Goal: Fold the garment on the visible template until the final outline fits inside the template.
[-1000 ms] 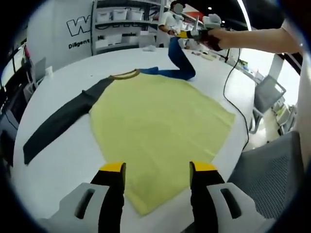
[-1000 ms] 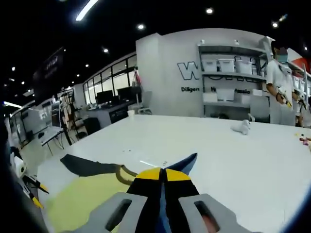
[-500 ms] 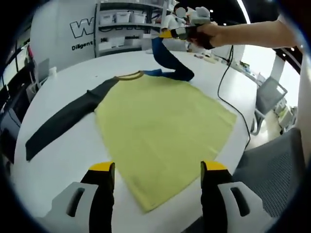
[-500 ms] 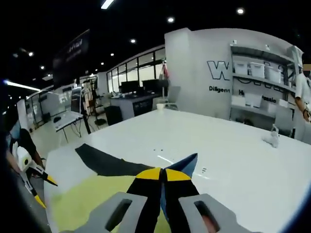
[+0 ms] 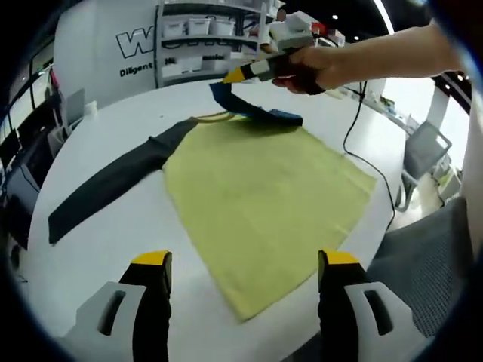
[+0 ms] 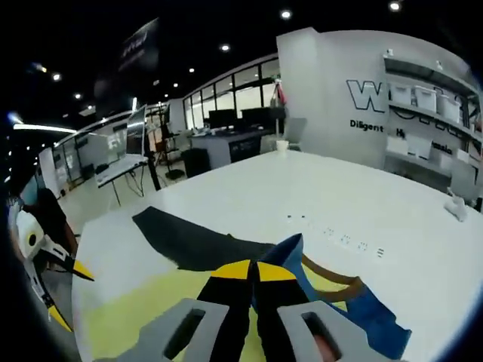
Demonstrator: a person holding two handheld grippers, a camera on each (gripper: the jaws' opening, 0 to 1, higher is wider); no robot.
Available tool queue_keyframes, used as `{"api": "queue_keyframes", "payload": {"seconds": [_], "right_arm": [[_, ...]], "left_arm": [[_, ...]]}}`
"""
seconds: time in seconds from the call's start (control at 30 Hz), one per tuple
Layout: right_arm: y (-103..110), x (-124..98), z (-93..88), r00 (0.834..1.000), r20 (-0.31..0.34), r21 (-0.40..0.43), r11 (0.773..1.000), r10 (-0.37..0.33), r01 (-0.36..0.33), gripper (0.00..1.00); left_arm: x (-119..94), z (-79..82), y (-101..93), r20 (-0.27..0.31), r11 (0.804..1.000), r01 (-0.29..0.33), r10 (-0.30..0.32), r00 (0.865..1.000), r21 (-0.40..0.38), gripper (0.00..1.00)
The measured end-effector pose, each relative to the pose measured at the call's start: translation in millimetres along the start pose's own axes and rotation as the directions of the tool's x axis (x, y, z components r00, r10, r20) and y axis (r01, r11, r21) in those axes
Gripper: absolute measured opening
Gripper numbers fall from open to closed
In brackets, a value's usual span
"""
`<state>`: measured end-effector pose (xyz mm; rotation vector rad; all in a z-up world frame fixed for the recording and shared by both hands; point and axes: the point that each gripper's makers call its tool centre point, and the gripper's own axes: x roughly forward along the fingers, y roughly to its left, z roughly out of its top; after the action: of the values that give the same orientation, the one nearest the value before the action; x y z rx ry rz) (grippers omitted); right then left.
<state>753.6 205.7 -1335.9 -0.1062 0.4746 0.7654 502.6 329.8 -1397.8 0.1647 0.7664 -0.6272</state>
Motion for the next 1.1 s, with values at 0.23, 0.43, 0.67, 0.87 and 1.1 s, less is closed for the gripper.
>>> {"api": "queue_keyframes", "payload": {"seconds": [0.23,0.43,0.67,0.87,1.1], "right_arm": [[11.3,22.2,-9.7,0.999,-0.038,0.002,1.000,0.020,-0.020,0.00],[26.5,40.4,-8.7,0.998,-0.049,-0.020,0.999,0.041,-0.042,0.00],[46.2,58.0,-17.9,0.992,-0.102,-0.084,0.993,0.077,-0.085,0.00],[60.3,65.6,-25.3,0.984,-0.139,-0.116,0.985,0.108,-0.124,0.00],[74.2,60.4,-35.1,0.975,-0.166,-0.144,0.974,0.150,-0.174,0.00]], "left_arm": [[-1.4,-4.0,4.6,-0.006,1.000,-0.013,0.013,1.000,-0.014,0.81],[-0.7,-6.7,5.9,-0.011,1.000,-0.016,0.016,1.000,-0.016,0.80],[-0.8,-7.8,10.6,-0.010,0.999,-0.021,0.021,1.000,-0.029,0.80],[-1.7,-10.2,12.1,-0.014,0.999,-0.024,0.023,1.000,-0.038,0.80],[-1.5,-11.8,12.7,-0.014,0.999,-0.026,0.026,1.000,-0.044,0.79]]}}
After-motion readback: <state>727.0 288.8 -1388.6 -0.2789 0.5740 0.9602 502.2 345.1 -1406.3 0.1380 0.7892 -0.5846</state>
